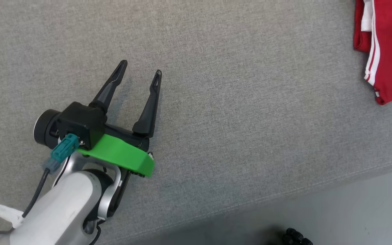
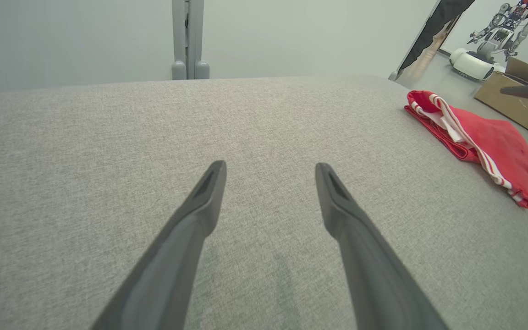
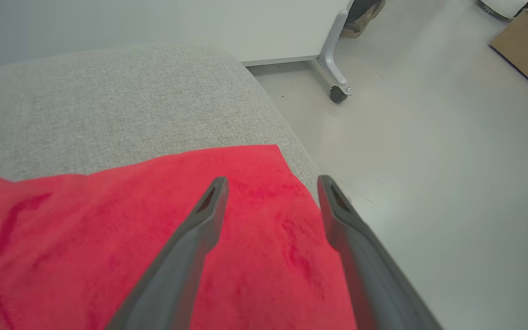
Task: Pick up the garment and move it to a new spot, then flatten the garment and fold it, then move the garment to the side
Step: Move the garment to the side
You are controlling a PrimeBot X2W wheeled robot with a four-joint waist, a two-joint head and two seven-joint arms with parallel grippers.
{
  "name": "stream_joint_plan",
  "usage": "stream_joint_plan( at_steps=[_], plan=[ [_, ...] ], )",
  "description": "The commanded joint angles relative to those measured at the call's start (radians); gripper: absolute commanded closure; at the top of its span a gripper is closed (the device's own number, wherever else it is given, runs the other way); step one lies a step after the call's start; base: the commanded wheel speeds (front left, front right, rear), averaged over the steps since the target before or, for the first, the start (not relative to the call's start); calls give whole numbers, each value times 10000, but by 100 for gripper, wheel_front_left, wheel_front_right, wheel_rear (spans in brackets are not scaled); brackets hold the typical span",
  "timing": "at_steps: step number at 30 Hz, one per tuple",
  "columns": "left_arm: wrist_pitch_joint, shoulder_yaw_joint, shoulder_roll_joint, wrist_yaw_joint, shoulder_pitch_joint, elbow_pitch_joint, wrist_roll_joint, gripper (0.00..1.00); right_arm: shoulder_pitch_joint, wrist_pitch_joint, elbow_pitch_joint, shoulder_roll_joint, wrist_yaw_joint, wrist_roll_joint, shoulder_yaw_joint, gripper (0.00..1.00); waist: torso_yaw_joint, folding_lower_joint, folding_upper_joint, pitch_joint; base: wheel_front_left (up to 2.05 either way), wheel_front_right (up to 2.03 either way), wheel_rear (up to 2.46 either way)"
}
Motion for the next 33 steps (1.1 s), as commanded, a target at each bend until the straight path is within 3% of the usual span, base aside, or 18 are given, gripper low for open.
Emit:
stream_joint_plan(
  at_steps=[1,9,18,33],
  plan=[
    [-115,34,-37,-54,30,103,-58,0,-8,-107,4,57,-14,-93,69,0,-34,-1,-1,-264,0,0,0],
    [-894,325,-317,-321,394,1327,-532,0,612,-642,-946,644,-14,197,606,0,173,-1,-1,-1698,0,0,0],
    [-1736,848,-616,-582,1119,2976,-1314,0,2381,-992,-2947,907,-14,1075,1722,0,720,-1,-1,-3526,0,0,0],
    [-2174,1675,-289,-715,2676,4398,-2098,0,5509,-1860,-5156,1661,-13,1745,2156,0,1394,-1,-1,-5347,0,0,0]
  ],
)
